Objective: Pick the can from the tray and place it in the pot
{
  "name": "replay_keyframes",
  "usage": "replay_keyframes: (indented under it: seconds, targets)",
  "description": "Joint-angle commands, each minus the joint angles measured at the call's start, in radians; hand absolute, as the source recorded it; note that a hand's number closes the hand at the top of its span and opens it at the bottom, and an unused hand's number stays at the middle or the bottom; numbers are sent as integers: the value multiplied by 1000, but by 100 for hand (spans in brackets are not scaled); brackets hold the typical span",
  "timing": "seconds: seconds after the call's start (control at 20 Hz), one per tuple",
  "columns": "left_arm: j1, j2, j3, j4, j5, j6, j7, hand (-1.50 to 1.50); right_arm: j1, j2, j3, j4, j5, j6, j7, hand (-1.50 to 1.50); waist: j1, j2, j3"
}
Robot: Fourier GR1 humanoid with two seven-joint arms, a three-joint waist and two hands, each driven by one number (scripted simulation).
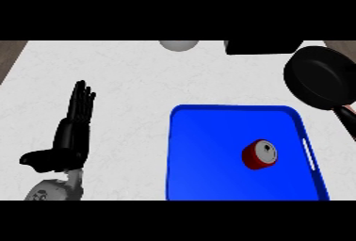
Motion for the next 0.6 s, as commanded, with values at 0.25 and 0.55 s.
replay_keyframes:
  seconds: [0.25,0.55]
  targets:
    - [46,1,21,72,30,-72,-31,0,298,84,-92,116,42,272,-677,-150,11,-4,-2]
    - [129,-17,-21,-9,0,-59,-20,0,496,-35,-113,-101,215,211,-573,-150,6,-11,-4]
